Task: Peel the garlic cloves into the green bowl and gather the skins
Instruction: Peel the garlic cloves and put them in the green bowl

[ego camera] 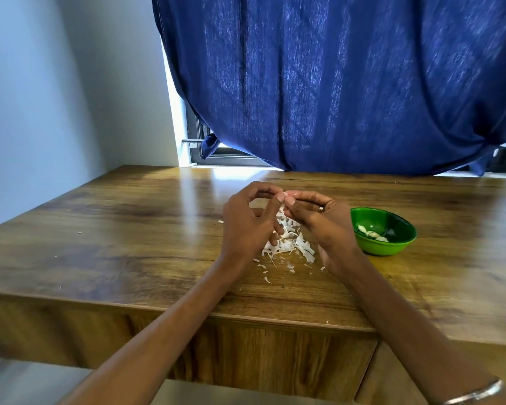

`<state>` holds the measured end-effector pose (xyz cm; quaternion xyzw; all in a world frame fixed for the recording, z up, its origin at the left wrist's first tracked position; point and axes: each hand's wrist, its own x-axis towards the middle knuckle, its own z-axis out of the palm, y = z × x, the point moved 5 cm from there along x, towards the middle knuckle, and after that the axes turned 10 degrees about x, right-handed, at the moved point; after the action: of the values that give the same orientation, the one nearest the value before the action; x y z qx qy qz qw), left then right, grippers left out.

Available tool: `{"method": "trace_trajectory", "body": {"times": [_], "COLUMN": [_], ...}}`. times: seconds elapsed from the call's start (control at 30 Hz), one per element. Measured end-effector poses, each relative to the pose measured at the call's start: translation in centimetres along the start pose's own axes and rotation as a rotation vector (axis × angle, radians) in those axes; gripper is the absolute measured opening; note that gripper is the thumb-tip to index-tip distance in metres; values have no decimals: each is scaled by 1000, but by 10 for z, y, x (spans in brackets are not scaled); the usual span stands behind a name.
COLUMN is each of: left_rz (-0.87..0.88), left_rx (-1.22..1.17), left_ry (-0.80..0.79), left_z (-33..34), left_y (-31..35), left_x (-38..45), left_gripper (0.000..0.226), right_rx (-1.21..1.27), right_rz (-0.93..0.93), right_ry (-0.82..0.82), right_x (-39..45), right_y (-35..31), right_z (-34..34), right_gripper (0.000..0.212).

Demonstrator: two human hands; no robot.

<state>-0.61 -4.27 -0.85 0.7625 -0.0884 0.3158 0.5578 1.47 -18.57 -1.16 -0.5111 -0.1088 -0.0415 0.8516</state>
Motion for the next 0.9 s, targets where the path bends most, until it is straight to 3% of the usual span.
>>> {"method": "trace_trajectory", "body": {"times": [0.33, 0.6, 0.9], "left_rz": [-129, -152, -184], "left_rx": [-73, -51, -168], "left_ry": [18, 36, 0], "left_z": [-6, -4, -1], "left_y": [-17, -23, -28], "left_x": [10, 8, 11], "left_gripper": [5, 8, 8], "right_rx": [-63, -329, -394], "right_rz": [-19, -209, -179], "right_ry": [-60, -55, -32], "right_x": [-1, -1, 7], "right_y": [0, -1, 4], "right_z": [4, 5, -1], "right_gripper": [17, 10, 16]}}
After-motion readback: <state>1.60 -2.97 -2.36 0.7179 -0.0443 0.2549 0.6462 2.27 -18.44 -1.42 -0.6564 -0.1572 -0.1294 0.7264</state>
